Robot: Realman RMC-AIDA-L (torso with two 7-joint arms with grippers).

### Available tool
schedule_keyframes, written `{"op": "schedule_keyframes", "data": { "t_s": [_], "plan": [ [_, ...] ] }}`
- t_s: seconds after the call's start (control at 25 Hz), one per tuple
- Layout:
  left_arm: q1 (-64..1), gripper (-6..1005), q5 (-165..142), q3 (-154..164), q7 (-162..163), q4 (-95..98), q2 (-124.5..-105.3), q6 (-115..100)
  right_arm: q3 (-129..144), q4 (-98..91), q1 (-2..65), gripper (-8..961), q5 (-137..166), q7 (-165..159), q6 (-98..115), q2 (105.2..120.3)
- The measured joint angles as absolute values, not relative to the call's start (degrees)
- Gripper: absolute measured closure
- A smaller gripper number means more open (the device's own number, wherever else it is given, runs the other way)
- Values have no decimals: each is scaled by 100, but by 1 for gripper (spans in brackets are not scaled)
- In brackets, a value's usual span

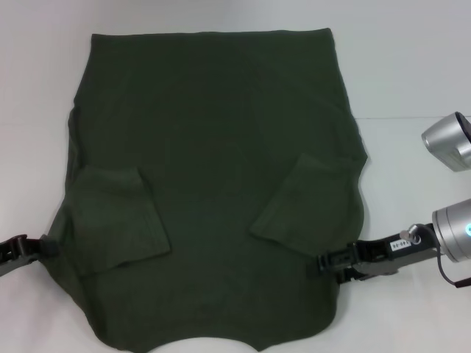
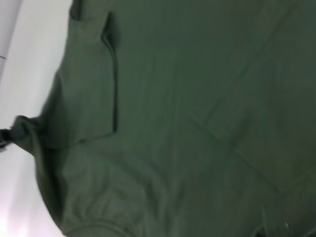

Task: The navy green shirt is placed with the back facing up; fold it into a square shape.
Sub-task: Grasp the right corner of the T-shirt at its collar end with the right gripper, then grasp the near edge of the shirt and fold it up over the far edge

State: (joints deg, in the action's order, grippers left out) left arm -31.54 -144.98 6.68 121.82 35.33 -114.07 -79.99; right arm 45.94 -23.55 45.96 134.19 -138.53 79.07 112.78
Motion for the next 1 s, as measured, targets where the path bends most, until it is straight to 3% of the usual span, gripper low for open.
{"op": "schedule_keyframes", "data": {
  "t_s": [0.56, 1.0],
  "plan": [
    [-3164, 980, -14488, 668, 12164, 3533, -11407, -7998, 4647, -2354, 4609, 251, 13086, -13885, 7697, 11269],
    [-3162, 979, -14412, 693, 12164, 3533, -11407, -8009, 4649, -2359, 4597, 265, 13087, -14123, 7732, 11145]
  ]
}}
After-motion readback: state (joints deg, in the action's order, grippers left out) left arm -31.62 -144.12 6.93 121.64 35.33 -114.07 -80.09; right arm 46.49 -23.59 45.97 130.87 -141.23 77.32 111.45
